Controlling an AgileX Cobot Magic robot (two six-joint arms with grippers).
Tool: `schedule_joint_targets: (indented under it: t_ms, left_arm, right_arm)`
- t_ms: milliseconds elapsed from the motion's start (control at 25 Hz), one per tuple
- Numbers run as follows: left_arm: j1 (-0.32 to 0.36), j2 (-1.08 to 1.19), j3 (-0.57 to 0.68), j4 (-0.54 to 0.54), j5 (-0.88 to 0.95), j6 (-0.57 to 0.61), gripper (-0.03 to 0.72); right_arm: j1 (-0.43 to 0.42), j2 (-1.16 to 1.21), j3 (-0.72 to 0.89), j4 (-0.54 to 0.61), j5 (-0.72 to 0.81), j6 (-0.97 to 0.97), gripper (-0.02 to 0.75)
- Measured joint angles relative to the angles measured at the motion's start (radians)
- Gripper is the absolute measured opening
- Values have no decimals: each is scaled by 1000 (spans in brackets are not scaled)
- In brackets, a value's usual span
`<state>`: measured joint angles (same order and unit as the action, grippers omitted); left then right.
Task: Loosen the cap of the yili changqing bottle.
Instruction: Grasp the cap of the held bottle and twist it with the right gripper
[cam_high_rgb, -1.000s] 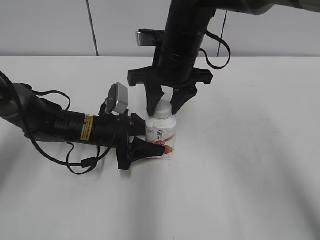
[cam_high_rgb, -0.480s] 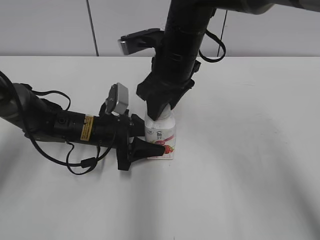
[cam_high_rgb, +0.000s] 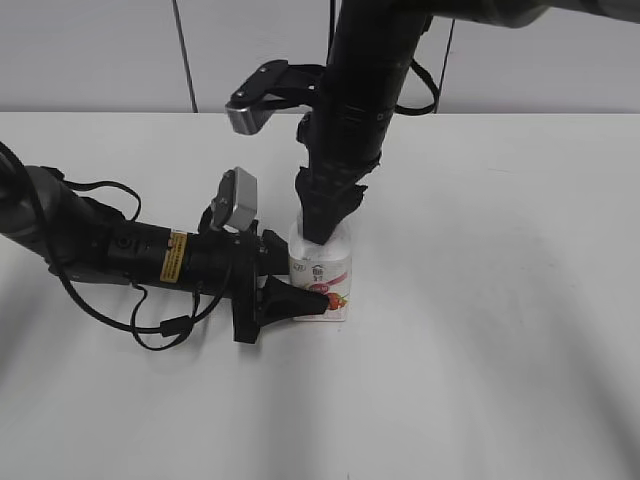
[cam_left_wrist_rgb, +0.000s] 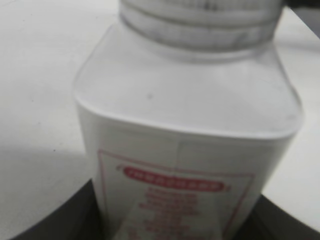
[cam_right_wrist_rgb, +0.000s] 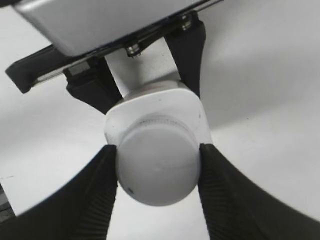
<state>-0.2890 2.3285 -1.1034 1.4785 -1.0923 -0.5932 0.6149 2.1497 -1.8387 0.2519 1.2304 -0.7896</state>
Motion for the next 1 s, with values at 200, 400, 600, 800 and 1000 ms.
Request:
schedule_joint_targets:
  t_ms: [200,400,600,800,1000]
  left_arm:
    - [0,0,0,1,0,0,386]
    - [0,0,0,5,0,0,386]
    - [0,0,0,8,0,0,386]
    - [0,0,0,8,-1,0,386]
    - [0,0,0,9,-6,0,386]
  right_arm:
    - [0,0,-2,-2,0,-112,395]
    - [0,0,-2,-2,0,-252,395]
    - [0,0,-2,-3,0,-369,395]
    - [0,0,-3,-3,0,-388,393]
    - [0,0,-6,-3,2,-391,393]
